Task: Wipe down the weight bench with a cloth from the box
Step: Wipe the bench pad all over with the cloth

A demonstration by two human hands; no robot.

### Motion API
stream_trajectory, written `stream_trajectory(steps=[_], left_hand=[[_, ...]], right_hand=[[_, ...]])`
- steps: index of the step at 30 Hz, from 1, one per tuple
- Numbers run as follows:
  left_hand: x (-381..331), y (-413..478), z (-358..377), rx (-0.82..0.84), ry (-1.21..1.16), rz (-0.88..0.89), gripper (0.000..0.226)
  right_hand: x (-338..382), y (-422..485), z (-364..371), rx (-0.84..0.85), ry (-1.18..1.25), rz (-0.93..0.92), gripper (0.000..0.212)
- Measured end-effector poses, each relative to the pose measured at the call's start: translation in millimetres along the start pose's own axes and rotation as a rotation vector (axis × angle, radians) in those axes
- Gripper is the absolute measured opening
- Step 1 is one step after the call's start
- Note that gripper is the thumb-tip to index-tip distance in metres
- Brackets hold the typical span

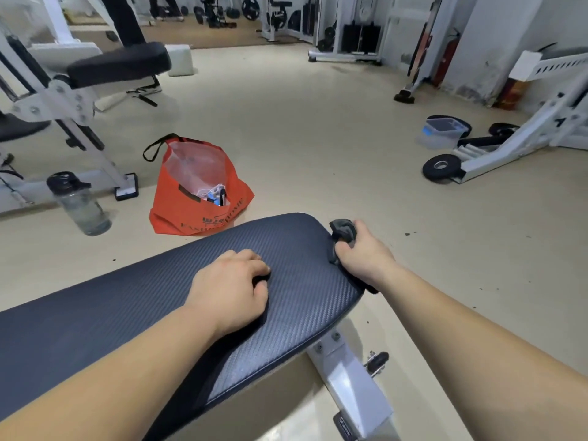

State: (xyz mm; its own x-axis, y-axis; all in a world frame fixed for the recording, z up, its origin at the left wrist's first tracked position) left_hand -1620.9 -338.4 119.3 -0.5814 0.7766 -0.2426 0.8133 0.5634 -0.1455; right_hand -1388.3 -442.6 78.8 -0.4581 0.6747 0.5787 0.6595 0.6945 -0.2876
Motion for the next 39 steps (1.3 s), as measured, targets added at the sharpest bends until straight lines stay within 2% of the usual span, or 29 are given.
stream_trajectory(steps=[3,5,8,12,15,18,22,25,27,31,34,39], left_hand=[[6,-2,-3,0.044,-0.123,0.024,0.037],[18,-11,-14,-0.016,-0.193,0.012,0.034],[43,-30,-30,-0.143,-0.167,-0.051,0.032],[70,-43,-41,-0.187,-0.158,-0.099,0.033],[92,-49,-45,-0.177,-0.101,-0.131,0.033],[121,-50,-45,-0.126,-0.055,-0.189,0.029],[148,-38,-47,-0.017,0.021,-0.252,0.029],[157,-25,-48,0.026,0.056,-0.281,0.038],[156,-24,-42,0.006,0.071,-0.276,0.032],[160,-28,-41,-0.113,0.04,-0.228,0.031],[173,-30,-46,-0.176,-0.117,-0.225,0.031],[190,-63,-52,-0.305,-0.282,-0.208,0.032]], right_hand=[[-8,-27,-3,-0.022,-0.179,0.073,0.029],[10,-48,-7,-0.096,-0.387,0.062,0.03],[73,-86,15,-0.184,-0.542,-0.161,0.036],[171,-133,106,-0.043,-0.491,-0.565,0.041],[209,-130,139,0.006,-0.502,-0.696,0.044],[195,-77,117,-0.018,-0.544,-0.593,0.051],[132,4,49,-0.107,-0.521,-0.26,0.054],[91,43,18,-0.11,-0.44,-0.06,0.054],[81,63,16,-0.073,-0.348,0.009,0.051],[99,83,26,-0.059,-0.335,-0.016,0.043],[122,85,35,-0.029,-0.366,-0.062,0.041],[165,82,56,0.237,-0.394,-0.136,0.033]])
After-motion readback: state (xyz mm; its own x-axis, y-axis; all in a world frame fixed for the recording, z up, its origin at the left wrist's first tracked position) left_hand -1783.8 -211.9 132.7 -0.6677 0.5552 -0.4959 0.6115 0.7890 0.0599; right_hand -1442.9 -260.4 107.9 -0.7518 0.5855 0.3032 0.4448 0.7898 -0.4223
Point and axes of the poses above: each hand's wrist, its own y-axis towards the middle knuckle, its own z-axis out of the palm, x = y × z, the point moved 10 cm from there along y, towards the middle knuckle, and after that the axes turned 8 degrees about x, right-handed, at the moved point
